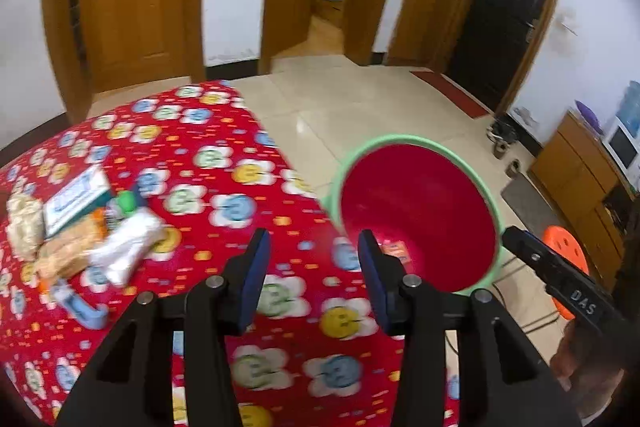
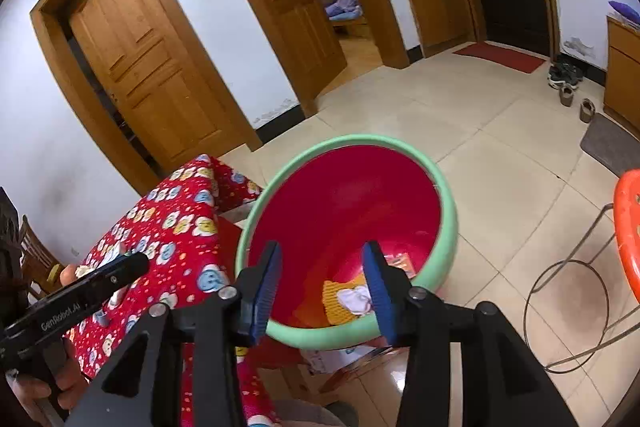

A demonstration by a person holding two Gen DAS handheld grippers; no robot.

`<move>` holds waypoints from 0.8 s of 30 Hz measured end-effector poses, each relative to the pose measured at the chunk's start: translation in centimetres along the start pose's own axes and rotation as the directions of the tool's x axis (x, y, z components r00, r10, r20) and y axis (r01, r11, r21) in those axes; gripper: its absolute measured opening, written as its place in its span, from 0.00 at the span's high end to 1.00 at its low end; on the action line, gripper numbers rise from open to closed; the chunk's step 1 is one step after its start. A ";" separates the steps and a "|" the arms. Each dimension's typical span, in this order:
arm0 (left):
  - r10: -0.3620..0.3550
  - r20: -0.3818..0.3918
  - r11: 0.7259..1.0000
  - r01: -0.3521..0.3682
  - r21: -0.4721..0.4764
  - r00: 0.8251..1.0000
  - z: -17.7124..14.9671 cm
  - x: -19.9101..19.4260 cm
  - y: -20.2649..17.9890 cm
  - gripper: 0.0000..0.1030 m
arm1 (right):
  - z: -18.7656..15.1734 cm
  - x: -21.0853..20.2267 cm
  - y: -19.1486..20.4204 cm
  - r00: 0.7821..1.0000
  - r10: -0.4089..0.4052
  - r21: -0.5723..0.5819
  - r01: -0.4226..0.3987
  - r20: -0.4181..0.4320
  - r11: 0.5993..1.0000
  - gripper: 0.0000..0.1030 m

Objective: Collect trash
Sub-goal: 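Move both open tools back over the table toward the remaining trash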

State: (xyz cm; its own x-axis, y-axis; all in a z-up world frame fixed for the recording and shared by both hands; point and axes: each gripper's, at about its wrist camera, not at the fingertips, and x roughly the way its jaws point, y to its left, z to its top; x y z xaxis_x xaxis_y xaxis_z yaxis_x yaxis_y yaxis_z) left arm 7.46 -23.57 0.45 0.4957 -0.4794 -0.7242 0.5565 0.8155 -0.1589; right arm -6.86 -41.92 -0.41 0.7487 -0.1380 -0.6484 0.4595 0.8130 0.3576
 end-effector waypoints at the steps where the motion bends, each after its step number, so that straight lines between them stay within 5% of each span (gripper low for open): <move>1: 0.017 0.003 1.000 -0.017 -0.010 1.000 0.0 -0.3 0.7 0.56 | 0.0 0.0 0.4 1.000 0.006 -0.006 -0.006 -0.001 1.000 0.52; 24: 0.317 0.026 0.922 -0.302 -0.243 0.948 -1.0 -6.3 19.3 0.50 | -1.4 2.1 15.4 0.976 0.191 -0.186 -0.208 -0.108 0.960 0.38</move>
State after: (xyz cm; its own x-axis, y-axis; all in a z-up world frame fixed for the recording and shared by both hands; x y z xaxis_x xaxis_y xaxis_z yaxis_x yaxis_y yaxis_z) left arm 14.44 -4.51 1.27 0.6635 -0.2044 -0.7197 0.2018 0.9752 -0.0909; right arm 1.11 -28.90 2.74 0.7667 0.0815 -0.6368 0.1966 0.9144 0.3538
